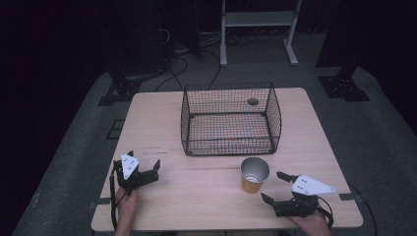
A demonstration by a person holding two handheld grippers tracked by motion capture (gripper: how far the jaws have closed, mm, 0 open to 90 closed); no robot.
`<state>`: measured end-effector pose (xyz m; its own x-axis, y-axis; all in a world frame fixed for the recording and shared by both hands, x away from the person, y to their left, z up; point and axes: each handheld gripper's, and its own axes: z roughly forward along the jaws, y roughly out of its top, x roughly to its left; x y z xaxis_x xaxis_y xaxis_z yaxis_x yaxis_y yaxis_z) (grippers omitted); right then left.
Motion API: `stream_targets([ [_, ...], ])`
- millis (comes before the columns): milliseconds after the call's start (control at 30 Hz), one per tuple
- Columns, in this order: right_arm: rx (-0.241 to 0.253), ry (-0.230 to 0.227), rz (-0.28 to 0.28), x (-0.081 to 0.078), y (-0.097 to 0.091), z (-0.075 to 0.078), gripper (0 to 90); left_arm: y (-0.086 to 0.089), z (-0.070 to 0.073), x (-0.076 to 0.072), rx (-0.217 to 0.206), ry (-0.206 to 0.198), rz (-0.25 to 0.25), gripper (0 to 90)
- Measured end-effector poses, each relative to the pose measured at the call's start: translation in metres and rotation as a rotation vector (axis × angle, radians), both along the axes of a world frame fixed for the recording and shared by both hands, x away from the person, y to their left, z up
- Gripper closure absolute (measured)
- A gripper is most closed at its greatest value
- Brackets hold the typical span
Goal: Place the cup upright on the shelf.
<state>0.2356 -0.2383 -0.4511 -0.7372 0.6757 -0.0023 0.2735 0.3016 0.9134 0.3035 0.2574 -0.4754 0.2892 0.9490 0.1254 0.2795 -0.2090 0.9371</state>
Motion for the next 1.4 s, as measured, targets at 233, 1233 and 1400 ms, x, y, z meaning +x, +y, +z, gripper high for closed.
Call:
stream_targets([
  [233,-0.031,0.013,0.034,0.014,0.008,0.000,9.5,0.000,0.000,0.000,0.000,0.000,0.001,0.0],
  [1233,-0.061,0.017,0.177,0.054,0.032,0.006,13.2,0.000,0.000,0.000,-0.003,-0.002,0.001,0.0],
  [1400,-0.059,0.030,0.186,0.055,0.032,0.008,13.4,0.000,0.000,0.000,-0.003,-0.002,0.001,0.0],
])
